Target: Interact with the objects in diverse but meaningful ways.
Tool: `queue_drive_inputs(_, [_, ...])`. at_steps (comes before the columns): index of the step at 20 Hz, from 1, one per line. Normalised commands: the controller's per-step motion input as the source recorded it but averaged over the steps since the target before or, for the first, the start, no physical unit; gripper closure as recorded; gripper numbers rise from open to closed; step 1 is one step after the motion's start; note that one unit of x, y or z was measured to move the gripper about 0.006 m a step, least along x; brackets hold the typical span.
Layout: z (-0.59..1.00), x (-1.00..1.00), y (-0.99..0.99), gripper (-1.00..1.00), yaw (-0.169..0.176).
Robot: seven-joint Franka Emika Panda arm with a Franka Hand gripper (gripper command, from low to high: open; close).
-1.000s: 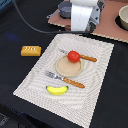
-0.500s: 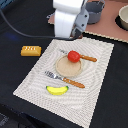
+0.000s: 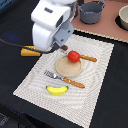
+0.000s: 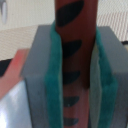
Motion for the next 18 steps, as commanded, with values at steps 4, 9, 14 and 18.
queue_drive_inputs(4, [-0.44,-0.90,-0.47,1.00,-0.064])
queue_drive_inputs(9, [-0.38,-0.93,-0.45,1.00,-0.065])
queue_drive_inputs(14, [-0.37,-0.95,-0.43,1.00,-0.055])
queue_drive_inputs(18, [-0.32,-0.88,-0.28,1.00,-0.047])
